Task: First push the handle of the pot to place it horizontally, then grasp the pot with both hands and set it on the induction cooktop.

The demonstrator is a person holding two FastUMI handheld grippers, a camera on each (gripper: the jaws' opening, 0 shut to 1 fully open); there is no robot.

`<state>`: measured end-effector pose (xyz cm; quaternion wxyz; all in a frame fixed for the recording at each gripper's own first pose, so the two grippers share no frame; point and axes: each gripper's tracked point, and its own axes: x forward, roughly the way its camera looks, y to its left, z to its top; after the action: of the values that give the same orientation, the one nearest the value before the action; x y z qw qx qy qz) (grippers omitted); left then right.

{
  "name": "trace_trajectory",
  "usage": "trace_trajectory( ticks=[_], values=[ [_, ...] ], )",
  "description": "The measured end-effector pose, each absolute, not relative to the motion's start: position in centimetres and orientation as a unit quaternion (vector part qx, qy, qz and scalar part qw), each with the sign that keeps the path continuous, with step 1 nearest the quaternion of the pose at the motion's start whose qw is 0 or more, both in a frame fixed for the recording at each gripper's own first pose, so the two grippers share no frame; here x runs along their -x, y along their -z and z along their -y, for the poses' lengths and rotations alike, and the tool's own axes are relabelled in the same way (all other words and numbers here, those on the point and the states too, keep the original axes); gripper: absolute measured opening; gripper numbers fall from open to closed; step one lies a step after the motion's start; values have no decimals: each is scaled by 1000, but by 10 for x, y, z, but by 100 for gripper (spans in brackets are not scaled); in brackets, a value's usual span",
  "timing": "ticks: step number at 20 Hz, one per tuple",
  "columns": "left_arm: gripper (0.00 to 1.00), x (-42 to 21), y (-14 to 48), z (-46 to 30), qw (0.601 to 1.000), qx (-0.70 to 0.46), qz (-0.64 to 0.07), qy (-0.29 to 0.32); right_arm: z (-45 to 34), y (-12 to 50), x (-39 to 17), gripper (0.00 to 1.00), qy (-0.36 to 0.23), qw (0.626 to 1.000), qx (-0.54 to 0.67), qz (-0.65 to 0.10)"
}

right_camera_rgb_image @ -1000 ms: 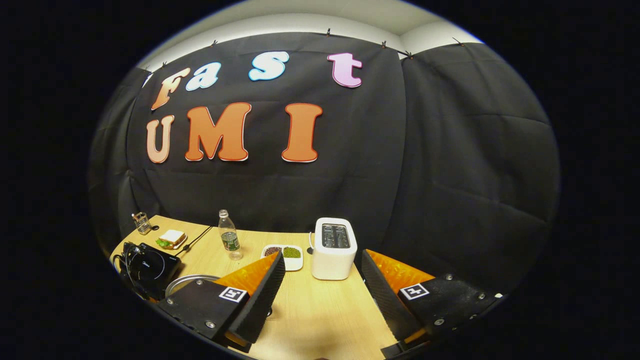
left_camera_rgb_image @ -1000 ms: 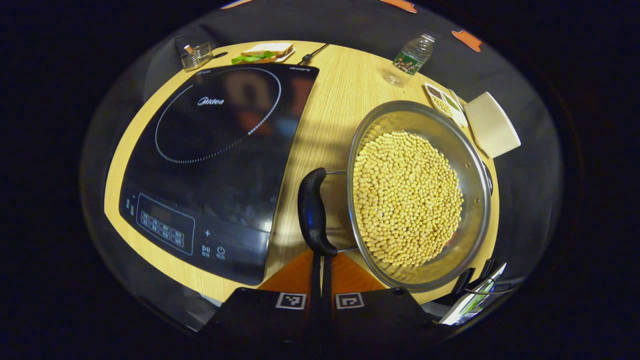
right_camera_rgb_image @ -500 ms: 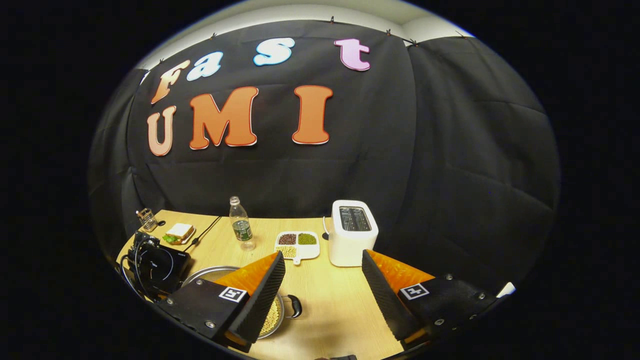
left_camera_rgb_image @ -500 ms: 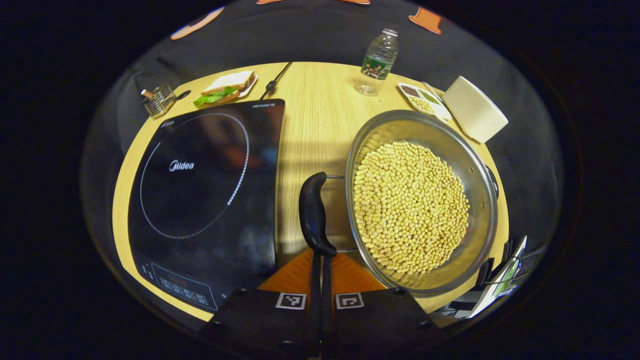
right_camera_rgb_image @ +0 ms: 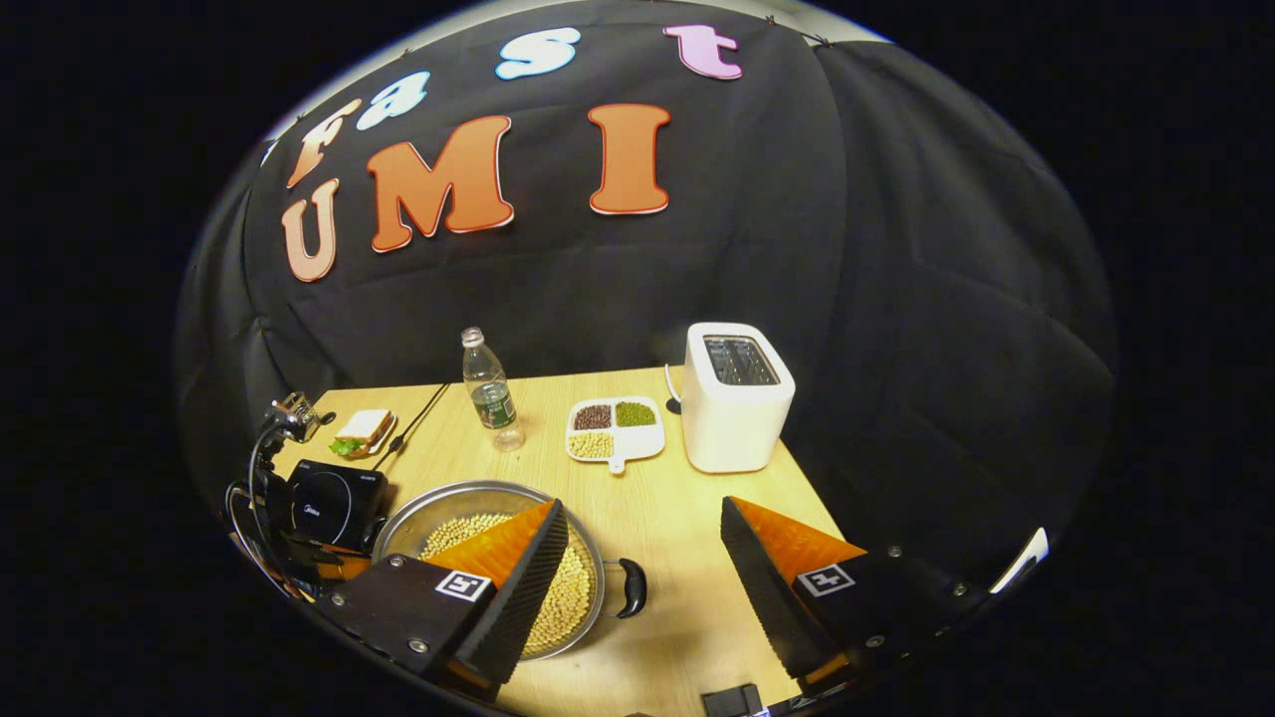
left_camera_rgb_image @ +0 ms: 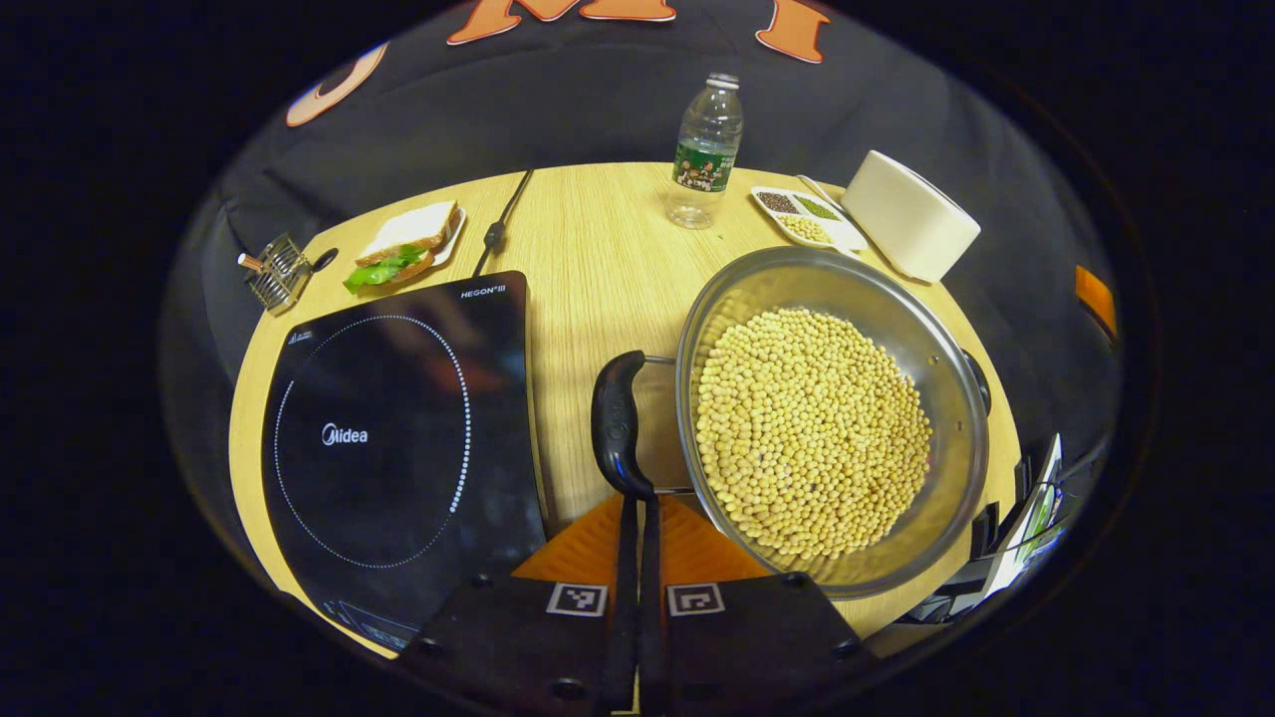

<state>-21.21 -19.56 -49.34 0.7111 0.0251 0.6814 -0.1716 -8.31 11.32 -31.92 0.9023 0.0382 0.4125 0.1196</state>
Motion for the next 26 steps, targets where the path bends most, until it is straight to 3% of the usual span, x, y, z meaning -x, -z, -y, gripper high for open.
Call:
trace_trajectory(
  ticks=[1, 3, 5, 8, 11, 26],
  values=[
    [7, 212, 489, 193, 711, -22, -681, 173, -115, 326, 85, 96, -120, 896, -40, -425],
    [15, 206, 479, 190, 717, -11, -675, 176, -118, 336, 88, 96, -125, 887, -43, -443],
    [34, 192, 467, 185, 732, -4, -659, 173, -120, 341, 93, 96, -127, 880, -46, -456],
    [77, 165, 445, 185, 750, 23, -636, 178, -120, 351, 96, 96, -128, 871, -47, -472],
    [95, 140, 435, 195, 760, 44, -619, 191, -123, 359, 100, 96, -130, 859, -56, -491],
    [99, 144, 496, 232, 713, 4, -670, 209, -152, 422, 166, 96, -145, 784, -20, -603]
  ],
)
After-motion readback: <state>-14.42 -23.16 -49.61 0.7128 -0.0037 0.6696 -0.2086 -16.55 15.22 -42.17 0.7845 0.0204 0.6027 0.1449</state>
